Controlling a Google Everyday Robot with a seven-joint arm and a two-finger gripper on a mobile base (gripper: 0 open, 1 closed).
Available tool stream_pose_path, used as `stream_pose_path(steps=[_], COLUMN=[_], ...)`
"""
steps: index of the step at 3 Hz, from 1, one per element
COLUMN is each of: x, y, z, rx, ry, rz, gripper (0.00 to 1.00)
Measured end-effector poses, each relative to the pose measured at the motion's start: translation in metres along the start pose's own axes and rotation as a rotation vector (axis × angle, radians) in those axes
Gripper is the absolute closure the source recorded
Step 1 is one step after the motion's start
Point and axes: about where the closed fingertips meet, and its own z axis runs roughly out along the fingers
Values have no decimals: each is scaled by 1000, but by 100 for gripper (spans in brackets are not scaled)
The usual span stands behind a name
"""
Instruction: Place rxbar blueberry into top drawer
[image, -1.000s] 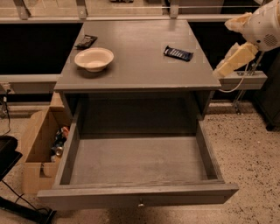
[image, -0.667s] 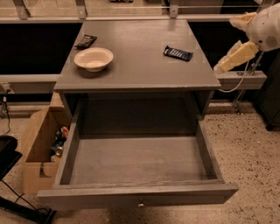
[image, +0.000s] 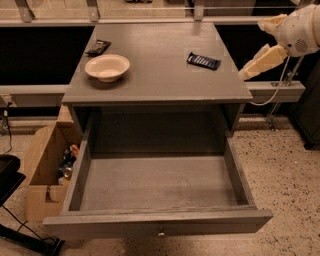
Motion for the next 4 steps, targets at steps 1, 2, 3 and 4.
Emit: stream_pose_path(steps=[1, 2, 3, 4], x=[4, 20, 26, 30], y=[-34, -73, -110, -123], z=[29, 85, 126, 146], rx=[26, 37, 92, 134], ry=[-71, -138, -116, -56], rz=[98, 274, 366, 368], gripper=[0, 0, 0, 0])
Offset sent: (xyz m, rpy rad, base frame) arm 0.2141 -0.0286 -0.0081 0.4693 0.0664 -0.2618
